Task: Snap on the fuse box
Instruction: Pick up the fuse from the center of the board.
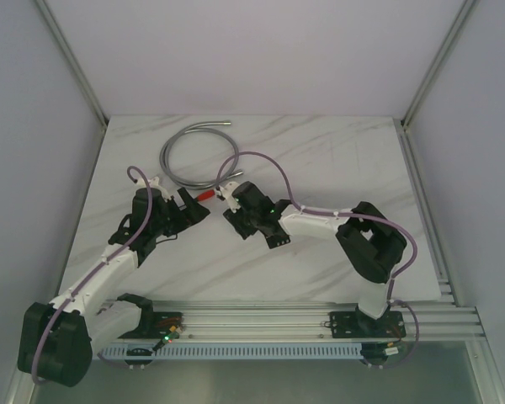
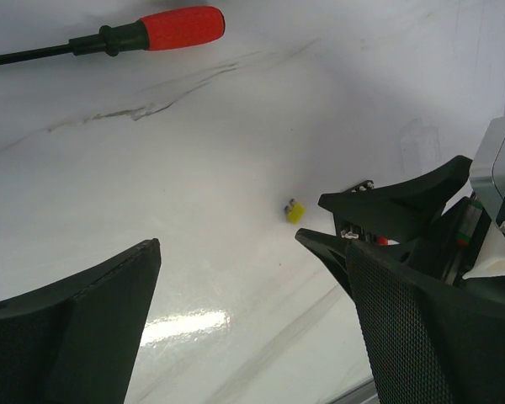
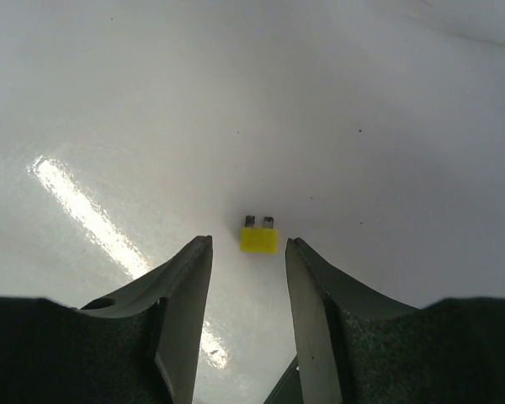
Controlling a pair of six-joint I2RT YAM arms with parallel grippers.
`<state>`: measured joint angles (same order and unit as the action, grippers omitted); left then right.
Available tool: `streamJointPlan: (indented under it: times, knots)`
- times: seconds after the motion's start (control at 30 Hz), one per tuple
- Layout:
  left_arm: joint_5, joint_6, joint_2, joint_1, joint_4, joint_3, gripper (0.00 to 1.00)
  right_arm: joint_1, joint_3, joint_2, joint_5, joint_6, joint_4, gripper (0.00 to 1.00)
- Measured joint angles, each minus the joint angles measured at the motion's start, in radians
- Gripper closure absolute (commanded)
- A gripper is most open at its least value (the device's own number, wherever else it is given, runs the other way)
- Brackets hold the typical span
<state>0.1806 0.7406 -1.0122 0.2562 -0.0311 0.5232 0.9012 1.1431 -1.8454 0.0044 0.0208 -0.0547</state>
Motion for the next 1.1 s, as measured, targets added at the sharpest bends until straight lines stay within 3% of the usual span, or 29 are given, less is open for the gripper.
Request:
streamJointPlan:
  times: [0.33,0.93,1.1]
  knots:
    - [0.003,0.006,0.0,0.0,0.0,0.0,0.0,0.0,-0.009,-0.001,0.015,-0.002,0.008,0.56]
    - [0.014,0.011,0.0,0.0,0.0,0.0,0.0,-0.004,-0.031,-0.037,0.008,-0.014,0.047,0.75]
    - [0.043,0.027,-0.001,0.0,0.008,0.0,0.07,-0.004,-0.061,-0.02,0.007,-0.017,0.077,0.76]
